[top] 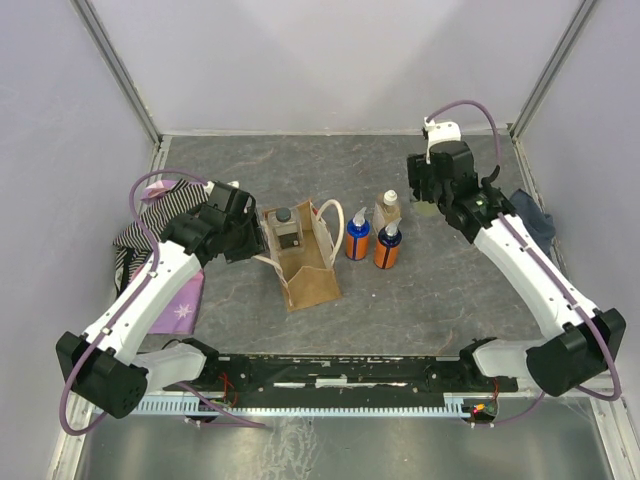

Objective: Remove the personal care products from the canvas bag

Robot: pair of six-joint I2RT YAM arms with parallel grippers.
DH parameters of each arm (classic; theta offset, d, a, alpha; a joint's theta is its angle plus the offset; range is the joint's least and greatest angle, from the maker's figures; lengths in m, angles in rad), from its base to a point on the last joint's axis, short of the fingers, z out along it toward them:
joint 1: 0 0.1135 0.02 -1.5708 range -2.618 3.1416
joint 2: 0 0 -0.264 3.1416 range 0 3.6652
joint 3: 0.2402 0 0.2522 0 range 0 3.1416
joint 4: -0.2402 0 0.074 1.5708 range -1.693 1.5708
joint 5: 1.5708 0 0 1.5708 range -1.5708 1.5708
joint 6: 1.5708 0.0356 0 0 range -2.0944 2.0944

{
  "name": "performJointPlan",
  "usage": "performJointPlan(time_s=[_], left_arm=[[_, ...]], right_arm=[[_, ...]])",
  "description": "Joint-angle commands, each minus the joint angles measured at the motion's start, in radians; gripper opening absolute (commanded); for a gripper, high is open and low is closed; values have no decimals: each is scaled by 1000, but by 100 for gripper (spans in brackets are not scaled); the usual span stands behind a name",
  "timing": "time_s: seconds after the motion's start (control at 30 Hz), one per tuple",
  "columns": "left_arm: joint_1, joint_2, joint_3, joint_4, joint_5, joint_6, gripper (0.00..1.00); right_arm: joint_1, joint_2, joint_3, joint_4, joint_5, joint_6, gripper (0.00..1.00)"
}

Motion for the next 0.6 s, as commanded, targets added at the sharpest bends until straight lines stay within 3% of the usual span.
performJointPlan(time_s=[0.0, 0.57], left_arm=[[3, -11, 2, 11, 4, 19, 56], [2, -10, -31, 20, 20, 2, 56]], right_arm=[[-48, -31, -28, 208, -14, 44, 37], [-79, 89, -276, 423, -6, 175, 36]])
